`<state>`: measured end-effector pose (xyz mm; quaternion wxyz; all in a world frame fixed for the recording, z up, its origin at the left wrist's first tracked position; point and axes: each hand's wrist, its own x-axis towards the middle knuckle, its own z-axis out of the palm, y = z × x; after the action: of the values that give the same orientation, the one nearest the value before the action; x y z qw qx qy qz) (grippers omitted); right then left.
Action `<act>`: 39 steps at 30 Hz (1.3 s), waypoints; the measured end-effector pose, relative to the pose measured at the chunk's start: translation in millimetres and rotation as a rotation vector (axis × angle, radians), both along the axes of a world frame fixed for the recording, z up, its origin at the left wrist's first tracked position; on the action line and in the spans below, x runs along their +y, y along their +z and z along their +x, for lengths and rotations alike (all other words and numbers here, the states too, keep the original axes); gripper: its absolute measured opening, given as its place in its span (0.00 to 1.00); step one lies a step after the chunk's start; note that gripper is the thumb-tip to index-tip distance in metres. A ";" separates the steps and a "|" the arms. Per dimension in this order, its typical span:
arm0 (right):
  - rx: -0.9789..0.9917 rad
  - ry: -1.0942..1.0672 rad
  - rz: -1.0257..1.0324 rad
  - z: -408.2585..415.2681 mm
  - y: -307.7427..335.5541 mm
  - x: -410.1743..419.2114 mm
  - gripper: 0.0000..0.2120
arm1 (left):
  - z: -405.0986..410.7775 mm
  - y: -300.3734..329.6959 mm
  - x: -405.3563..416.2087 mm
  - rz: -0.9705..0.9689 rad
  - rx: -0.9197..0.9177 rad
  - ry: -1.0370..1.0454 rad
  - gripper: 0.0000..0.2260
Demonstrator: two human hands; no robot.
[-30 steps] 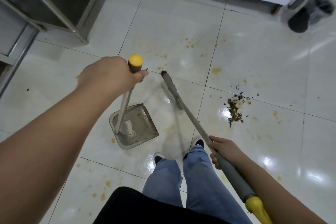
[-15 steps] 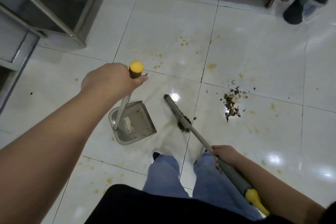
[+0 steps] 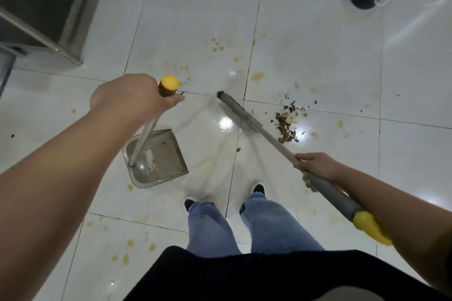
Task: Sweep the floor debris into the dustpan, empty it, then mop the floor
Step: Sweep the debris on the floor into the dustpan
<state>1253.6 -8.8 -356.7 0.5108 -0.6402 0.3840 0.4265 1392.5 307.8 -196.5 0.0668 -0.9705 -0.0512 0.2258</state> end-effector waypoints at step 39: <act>0.025 0.213 0.003 -104.1 -20.4 24.2 0.11 | -24.6 -6.2 -30.2 0.068 -0.007 -0.123 0.28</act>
<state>1149.5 15.4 -377.1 0.4586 -0.6714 0.3193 0.4868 1367.9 277.7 -202.7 0.1130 -0.9698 0.0005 0.2160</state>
